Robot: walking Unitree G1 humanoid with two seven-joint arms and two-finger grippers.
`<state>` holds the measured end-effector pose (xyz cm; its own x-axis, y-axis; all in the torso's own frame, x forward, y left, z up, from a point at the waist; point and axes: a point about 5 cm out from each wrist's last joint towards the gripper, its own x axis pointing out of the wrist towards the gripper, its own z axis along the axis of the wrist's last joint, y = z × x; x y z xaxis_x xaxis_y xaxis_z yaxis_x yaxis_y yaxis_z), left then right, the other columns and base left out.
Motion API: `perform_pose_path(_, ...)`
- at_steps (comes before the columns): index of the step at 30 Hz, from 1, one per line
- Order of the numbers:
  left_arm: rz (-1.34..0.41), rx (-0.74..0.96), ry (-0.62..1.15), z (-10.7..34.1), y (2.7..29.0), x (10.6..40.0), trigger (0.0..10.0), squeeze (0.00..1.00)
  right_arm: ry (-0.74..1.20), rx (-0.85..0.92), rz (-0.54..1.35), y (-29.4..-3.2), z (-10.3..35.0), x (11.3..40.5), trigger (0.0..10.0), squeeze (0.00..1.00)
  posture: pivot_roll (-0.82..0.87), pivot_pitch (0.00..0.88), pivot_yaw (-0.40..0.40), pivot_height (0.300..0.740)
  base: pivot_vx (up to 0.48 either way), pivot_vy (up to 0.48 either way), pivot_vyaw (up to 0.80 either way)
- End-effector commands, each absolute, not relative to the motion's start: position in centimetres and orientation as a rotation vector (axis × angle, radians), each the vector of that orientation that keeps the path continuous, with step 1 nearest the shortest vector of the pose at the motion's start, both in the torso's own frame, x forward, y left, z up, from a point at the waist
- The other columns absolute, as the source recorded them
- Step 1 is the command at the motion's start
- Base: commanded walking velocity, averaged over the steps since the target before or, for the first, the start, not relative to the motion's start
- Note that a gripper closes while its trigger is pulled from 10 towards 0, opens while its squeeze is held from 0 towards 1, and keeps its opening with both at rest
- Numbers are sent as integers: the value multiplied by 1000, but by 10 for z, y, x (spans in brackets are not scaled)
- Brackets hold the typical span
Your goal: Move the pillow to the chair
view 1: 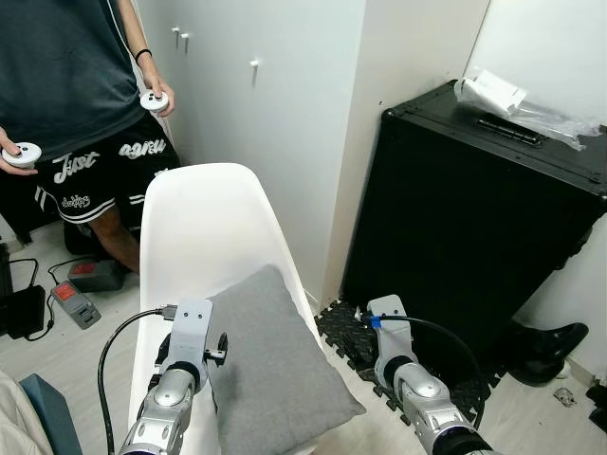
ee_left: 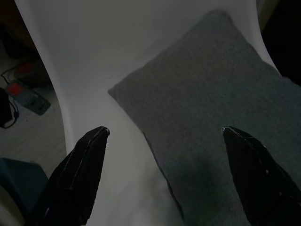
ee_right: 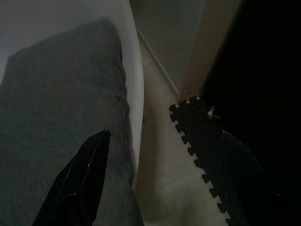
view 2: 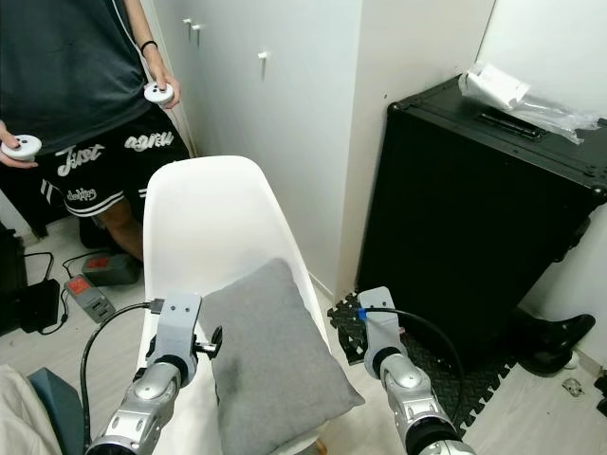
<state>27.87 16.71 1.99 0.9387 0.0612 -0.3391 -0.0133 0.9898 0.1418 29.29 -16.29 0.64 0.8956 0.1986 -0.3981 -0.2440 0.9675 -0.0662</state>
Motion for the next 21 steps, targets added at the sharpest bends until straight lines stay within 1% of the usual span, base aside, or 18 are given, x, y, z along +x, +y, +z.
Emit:
perform_pose_path(1, 44, 135, 346, 19, 167, 280, 10000, 0, 398, -112, 232, -160, 6, 293, 10000, 0, 21, 68, -30, 740, 0, 0, 0)
perform_pose_path(21, 47, 119, 328, 22, 166, 282, 10000, 0, 372, -103, 232, -158, 9, 295, 10000, 0, 22, 76, -26, 740, 0, 0, 0)
